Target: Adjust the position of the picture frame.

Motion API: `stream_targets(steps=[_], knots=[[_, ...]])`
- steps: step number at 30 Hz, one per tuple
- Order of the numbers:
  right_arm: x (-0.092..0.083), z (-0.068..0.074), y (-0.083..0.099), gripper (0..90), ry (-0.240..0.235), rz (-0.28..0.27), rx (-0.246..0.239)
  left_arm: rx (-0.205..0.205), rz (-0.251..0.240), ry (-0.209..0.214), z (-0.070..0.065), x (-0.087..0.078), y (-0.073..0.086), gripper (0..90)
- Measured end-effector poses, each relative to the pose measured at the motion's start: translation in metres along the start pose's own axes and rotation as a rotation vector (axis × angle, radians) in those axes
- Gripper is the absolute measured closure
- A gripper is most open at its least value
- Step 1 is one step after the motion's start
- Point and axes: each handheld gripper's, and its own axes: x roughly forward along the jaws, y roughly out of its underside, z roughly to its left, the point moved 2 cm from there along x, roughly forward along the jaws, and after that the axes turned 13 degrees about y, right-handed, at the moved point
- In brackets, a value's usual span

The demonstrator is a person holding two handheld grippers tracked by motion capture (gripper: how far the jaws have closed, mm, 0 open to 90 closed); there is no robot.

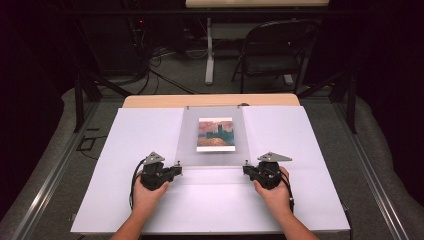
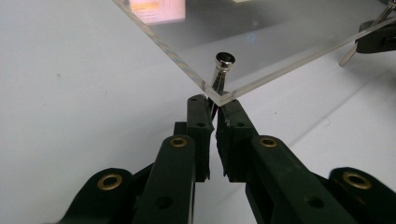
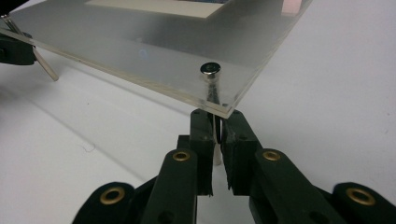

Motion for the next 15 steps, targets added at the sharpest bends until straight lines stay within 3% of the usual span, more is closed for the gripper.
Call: stream_targets(steps=[3,11,15], knots=[[-0.002,-0.001,0.0,77.6,-0.014,0.008,0.002,-0.015,-0.021,-0.004,-0.001,-0.004,-0.001,78.9],[-0.02,-0.005,-0.001,58.5,0.022,-0.024,-0.046,-0.031,-0.048,-0.025,-0.007,-0.019,0.0,61.8],[-0.028,-0.009,0.003,49.9,0.025,-0.027,-0.083,-0.004,-0.013,-0.035,-0.014,-0.024,0.005,53.9]])
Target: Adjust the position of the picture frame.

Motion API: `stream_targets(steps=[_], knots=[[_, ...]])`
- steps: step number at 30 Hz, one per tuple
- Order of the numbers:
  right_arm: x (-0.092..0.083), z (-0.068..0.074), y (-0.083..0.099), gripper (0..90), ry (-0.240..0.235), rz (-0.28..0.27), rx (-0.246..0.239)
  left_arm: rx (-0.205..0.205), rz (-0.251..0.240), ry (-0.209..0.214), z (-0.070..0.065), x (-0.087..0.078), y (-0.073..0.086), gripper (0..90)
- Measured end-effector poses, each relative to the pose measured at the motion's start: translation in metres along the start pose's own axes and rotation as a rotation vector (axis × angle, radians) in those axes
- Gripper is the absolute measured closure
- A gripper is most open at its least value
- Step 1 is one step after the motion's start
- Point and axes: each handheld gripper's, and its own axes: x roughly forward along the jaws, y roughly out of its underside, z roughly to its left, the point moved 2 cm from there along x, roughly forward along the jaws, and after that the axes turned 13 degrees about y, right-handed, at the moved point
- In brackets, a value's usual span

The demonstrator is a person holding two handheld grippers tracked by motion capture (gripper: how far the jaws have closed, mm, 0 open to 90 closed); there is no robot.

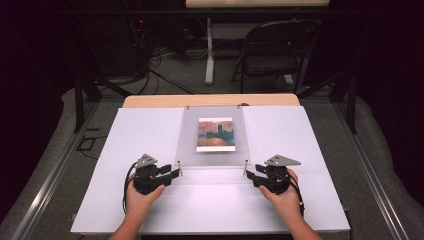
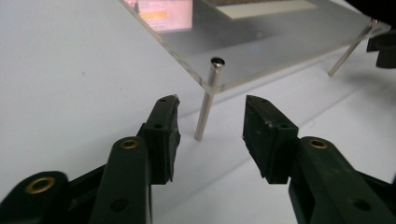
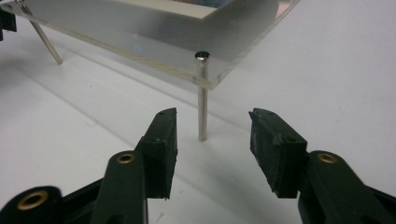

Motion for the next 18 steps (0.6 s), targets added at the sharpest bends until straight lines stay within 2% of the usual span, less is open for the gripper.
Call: stream_targets(steps=[3,6,9,11,13,18], knots=[[-0.006,-0.002,0.004,47.4,0.002,0.002,-0.026,0.019,0.022,0.002,-0.005,-0.002,0.005,51.4],[-0.013,-0.003,0.007,48.6,-0.024,0.004,-0.014,0.029,0.024,0.014,-0.009,-0.008,0.007,50.2],[-0.021,-0.004,0.009,50.6,-0.03,-0.001,-0.004,0.033,0.023,0.014,-0.011,-0.013,0.008,47.2],[-0.027,-0.007,0.008,53.0,-0.042,-0.016,-0.008,0.027,0.035,0.016,-0.01,-0.017,0.009,46.7],[-0.032,-0.01,0.008,52.6,-0.041,-0.033,-0.013,0.007,0.03,0.04,-0.007,-0.02,0.01,47.9],[-0.035,-0.017,0.004,44.2,-0.025,-0.071,-0.019,-0.013,0.01,0.013,-0.003,-0.029,0.009,46.3]])
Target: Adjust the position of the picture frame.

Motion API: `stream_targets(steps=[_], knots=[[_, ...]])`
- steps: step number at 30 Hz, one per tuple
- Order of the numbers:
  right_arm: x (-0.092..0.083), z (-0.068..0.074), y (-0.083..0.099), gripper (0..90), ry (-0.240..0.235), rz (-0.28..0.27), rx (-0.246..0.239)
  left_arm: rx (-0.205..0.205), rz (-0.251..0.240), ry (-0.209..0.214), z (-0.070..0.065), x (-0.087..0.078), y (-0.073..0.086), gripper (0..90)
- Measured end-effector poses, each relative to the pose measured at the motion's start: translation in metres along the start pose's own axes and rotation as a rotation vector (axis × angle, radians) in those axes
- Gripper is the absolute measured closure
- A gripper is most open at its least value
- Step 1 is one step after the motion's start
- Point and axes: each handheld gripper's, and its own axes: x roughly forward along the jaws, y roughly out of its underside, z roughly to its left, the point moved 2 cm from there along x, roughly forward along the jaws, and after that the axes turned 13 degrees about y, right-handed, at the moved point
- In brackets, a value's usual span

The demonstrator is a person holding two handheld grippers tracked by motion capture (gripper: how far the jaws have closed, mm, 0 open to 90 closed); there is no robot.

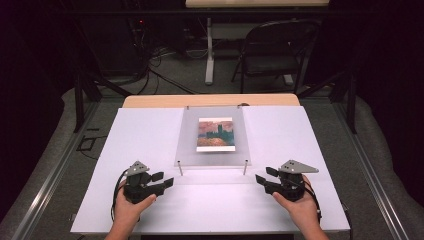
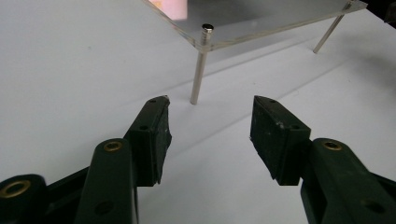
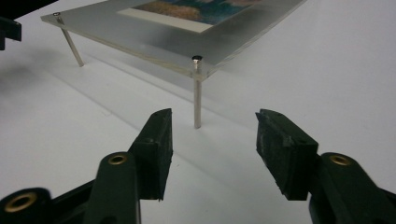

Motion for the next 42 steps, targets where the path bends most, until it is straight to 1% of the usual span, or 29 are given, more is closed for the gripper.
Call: stream_targets(steps=[2,5,7,8,9,12,15,17,19,21,23,24,26,29,32,33,34,35,36,37,38,39,42], knots=[[0.0,-0.002,-0.002,40.9,0.003,-0.007,-0.004,-0.006,-0.011,-0.007,0.001,-0.003,-0.002,45.2],[0.0,-0.002,-0.005,39.0,0.01,-0.014,-0.016,0.001,-0.029,-0.041,0.003,-0.007,-0.006,44.9],[-0.001,-0.002,-0.007,39.0,0.003,0.003,-0.02,0.006,-0.032,-0.052,0.004,-0.009,-0.01,43.3],[0.0,-0.002,-0.008,39.0,-0.009,0.0,-0.014,0.007,-0.034,-0.053,0.004,-0.01,-0.011,42.8],[0.0,-0.001,-0.01,38.8,-0.016,-0.01,-0.022,0.014,-0.035,-0.053,0.004,-0.011,-0.013,42.4],[-0.001,-0.002,-0.015,37.7,0.005,-0.014,-0.05,0.035,-0.036,-0.056,0.003,-0.013,-0.021,41.5],[0.0,-0.005,-0.022,35.6,0.013,-0.016,-0.049,0.054,-0.037,-0.051,0.002,-0.014,-0.032,41.1],[0.001,-0.008,-0.029,33.7,0.02,-0.007,-0.054,0.07,-0.037,-0.05,0.001,-0.015,-0.041,40.6],[0.003,-0.013,-0.038,32.7,0.03,-0.009,-0.054,0.078,-0.037,-0.048,0.002,-0.013,-0.049,40.1],[0.006,-0.017,-0.047,32.5,0.036,-0.006,-0.042,0.078,-0.036,-0.047,0.004,-0.012,-0.059,39.7],[0.009,-0.022,-0.055,31.4,0.039,-0.007,-0.062,0.07,-0.043,-0.041,0.008,-0.011,-0.068,39.8],[0.012,-0.024,-0.059,31.5,0.04,0.002,-0.074,0.062,-0.047,-0.037,0.01,-0.01,-0.073,39.8],[0.017,-0.028,-0.067,32.1,0.052,0.016,-0.084,0.051,-0.053,-0.028,0.016,-0.008,-0.083,39.8],[0.026,-0.033,-0.078,33.5,0.061,0.015,-0.085,0.028,-0.054,-0.036,0.025,-0.004,-0.098,40.5],[0.035,-0.036,-0.088,34.0,0.061,0.016,-0.106,0.017,-0.048,-0.059,0.034,0.0,-0.111,41.4],[0.038,-0.037,-0.091,34.1,0.061,0.017,-0.104,0.017,-0.047,-0.073,0.037,0.002,-0.115,41.4],[0.04,-0.038,-0.094,34.8,0.06,0.021,-0.107,0.019,-0.038,-0.074,0.04,0.003,-0.119,41.5],[0.043,-0.039,-0.097,35.0,0.059,0.024,-0.106,0.012,-0.042,-0.079,0.042,0.006,-0.123,42.0],[0.046,-0.04,-0.1,35.1,0.056,0.025,-0.099,0.009,-0.037,-0.079,0.045,0.007,-0.126,42.0],[0.049,-0.042,-0.103,35.6,0.055,0.03,-0.098,0.009,-0.038,-0.089,0.047,0.008,-0.13,41.9],[0.052,-0.044,-0.105,36.8,0.059,0.029,-0.096,0.005,-0.031,-0.088,0.049,0.009,-0.133,41.9],[0.056,-0.045,-0.107,38.7,0.062,0.025,-0.092,0.003,-0.034,-0.09,0.051,0.011,-0.136,41.9],[0.066,-0.049,-0.114,43.5,0.058,0.049,-0.075,-0.012,-0.035,-0.087,0.057,0.015,-0.144,41.8]])
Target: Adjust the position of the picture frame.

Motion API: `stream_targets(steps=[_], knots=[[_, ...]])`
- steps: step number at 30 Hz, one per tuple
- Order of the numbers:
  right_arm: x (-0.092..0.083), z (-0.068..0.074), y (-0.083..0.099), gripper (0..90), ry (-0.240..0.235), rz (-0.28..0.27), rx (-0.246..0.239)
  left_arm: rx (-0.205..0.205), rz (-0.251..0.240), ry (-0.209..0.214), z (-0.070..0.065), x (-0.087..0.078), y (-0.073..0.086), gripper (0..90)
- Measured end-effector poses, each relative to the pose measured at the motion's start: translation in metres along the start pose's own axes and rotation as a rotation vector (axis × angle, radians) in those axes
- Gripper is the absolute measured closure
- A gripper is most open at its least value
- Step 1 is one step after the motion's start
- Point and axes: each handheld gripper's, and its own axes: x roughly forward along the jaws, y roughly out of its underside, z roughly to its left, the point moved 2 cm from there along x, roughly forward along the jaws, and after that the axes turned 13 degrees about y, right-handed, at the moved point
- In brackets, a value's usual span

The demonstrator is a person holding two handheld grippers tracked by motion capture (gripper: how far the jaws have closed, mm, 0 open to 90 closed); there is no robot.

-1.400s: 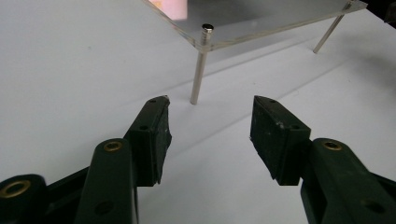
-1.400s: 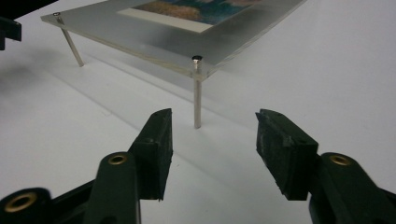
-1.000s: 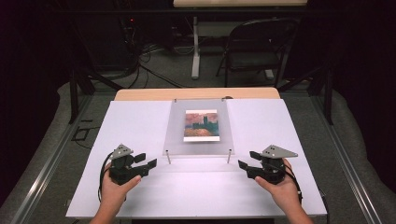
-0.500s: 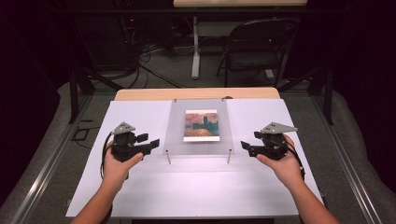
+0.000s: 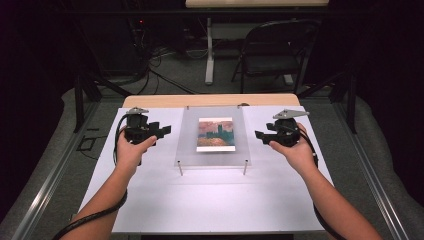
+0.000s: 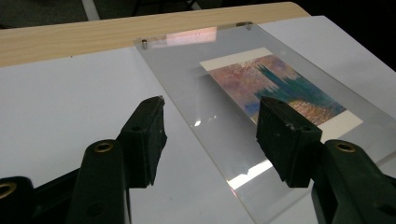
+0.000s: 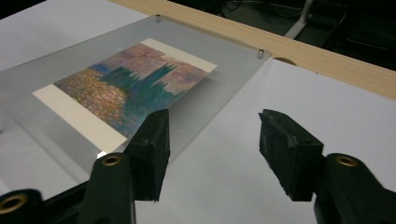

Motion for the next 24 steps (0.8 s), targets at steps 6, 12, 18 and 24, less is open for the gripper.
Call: stream_targets(steps=[6,12,18,24], knots=[[0.021,-0.001,-0.013,46.2,-0.02,0.034,0.011,-0.022,0.007,-0.008,0.011,0.015,-0.01,40.0],[0.044,-0.004,-0.021,46.0,-0.01,0.038,0.06,-0.056,0.014,-0.02,0.02,0.032,-0.016,38.9],[0.067,-0.003,-0.02,43.3,-0.006,0.053,0.137,-0.086,0.024,-0.032,0.026,0.049,-0.018,38.7],[0.087,0.005,-0.014,35.4,-0.017,0.073,0.178,-0.12,0.035,-0.063,0.036,0.064,-0.017,36.9]])
